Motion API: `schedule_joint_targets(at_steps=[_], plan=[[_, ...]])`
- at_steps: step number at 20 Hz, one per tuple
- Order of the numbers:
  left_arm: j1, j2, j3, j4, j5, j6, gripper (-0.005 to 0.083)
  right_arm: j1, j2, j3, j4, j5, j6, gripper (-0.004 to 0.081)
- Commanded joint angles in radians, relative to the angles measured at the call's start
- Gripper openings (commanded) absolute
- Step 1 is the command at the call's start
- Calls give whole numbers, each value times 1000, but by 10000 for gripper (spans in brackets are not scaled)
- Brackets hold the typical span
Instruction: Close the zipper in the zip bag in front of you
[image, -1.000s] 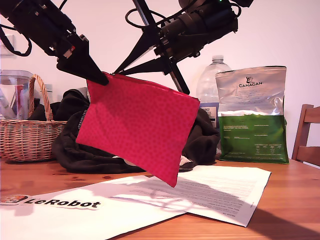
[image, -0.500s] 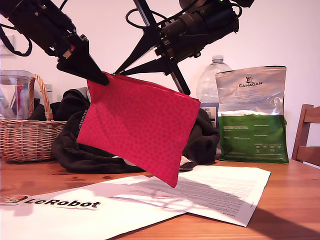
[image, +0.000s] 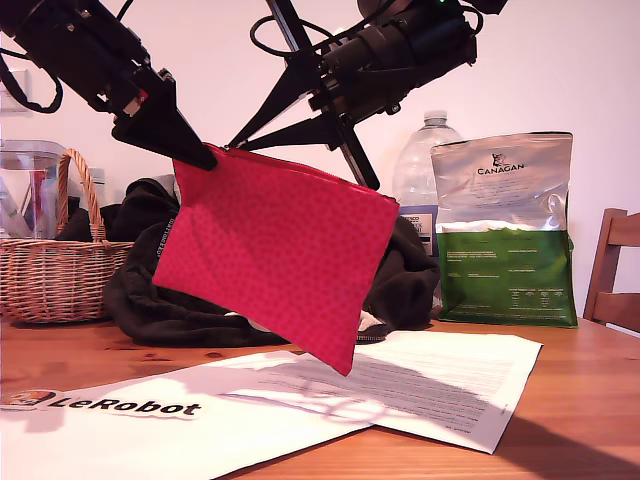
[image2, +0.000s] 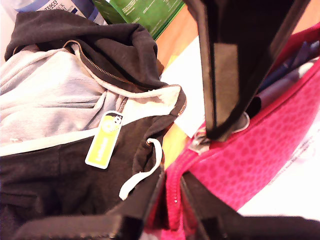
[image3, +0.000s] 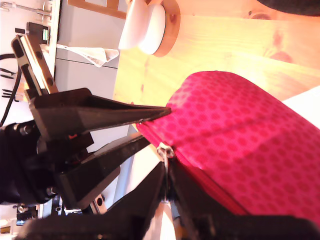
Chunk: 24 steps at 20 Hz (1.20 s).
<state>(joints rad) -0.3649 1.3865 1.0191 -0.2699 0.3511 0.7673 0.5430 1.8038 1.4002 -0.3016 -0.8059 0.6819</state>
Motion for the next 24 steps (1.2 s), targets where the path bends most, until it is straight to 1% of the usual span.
schedule_joint_targets(at_steps=[1, 12, 24], plan=[[40, -9, 4, 32, -13, 0, -22, -10, 21, -10, -47, -6, -17, -13], [49, -9, 4, 32, -12, 0, -22, -21, 21, -10, -69, -6, -37, -13], [53, -8, 4, 32, -12, 0, -22, -29, 21, -10, -135, 5, -93, -13]])
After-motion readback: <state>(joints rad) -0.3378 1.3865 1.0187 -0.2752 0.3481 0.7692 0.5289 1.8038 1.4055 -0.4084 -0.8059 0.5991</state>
